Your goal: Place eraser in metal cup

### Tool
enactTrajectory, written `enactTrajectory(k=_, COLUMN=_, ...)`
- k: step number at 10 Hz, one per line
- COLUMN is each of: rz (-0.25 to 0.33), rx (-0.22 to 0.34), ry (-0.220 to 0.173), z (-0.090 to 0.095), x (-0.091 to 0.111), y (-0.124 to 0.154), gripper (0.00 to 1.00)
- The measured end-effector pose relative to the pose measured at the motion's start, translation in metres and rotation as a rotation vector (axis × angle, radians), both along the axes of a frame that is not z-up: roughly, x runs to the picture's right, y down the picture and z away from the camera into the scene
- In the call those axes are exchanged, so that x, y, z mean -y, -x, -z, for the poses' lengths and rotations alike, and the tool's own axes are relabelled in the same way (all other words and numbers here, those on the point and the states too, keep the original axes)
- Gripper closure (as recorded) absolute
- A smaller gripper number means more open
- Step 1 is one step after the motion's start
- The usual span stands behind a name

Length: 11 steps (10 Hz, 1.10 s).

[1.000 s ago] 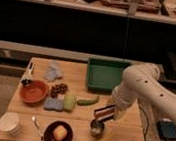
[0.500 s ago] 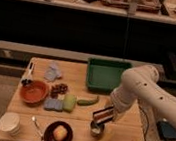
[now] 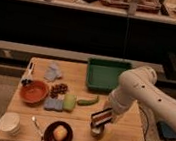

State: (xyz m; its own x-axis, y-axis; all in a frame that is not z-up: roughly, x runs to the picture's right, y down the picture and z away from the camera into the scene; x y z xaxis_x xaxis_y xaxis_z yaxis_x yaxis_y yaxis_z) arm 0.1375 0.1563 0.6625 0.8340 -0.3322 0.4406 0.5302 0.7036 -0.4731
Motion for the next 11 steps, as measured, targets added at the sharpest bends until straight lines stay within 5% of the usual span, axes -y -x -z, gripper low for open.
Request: enactTrajectory(k=11, rz=0.014, rx=0.002, ry=0.000, z=-0.002, x=-0.012, y=0.008, gripper=1.00)
